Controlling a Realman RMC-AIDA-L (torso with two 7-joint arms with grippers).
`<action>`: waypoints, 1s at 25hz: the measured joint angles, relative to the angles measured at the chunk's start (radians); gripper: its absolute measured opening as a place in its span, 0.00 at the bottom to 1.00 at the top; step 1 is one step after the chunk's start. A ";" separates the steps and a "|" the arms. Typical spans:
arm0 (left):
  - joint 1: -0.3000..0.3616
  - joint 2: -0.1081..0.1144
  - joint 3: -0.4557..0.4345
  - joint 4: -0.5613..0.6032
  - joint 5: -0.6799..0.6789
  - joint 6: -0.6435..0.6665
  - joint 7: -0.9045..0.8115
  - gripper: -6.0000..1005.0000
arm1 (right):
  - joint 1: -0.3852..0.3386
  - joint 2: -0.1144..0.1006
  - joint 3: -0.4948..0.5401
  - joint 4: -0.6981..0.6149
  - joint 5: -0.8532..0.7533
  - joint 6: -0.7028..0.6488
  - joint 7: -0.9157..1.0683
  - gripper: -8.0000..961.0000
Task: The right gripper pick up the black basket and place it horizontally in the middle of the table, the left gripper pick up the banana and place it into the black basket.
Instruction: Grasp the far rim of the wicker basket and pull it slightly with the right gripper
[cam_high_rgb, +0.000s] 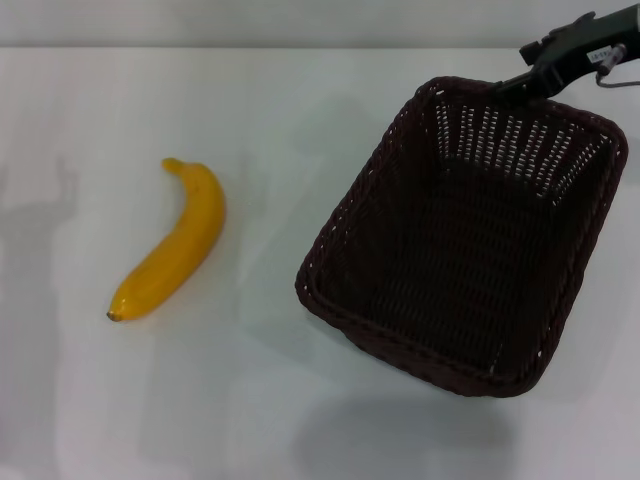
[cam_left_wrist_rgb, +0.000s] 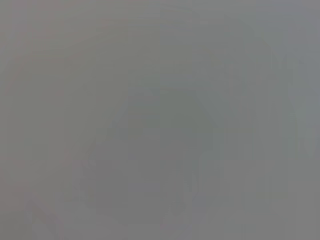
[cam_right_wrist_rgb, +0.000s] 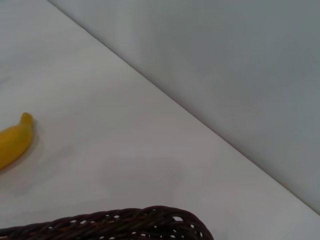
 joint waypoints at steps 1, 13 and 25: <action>0.002 0.000 0.002 0.000 0.000 0.000 0.000 0.69 | 0.004 0.000 -0.004 -0.006 -0.003 -0.004 -0.001 0.72; 0.006 0.001 0.009 0.003 0.000 0.005 0.000 0.69 | 0.033 0.025 -0.024 -0.039 -0.119 -0.029 -0.006 0.71; 0.006 0.001 0.012 0.004 0.000 0.005 0.000 0.69 | 0.044 0.030 -0.049 -0.082 -0.181 -0.040 0.001 0.70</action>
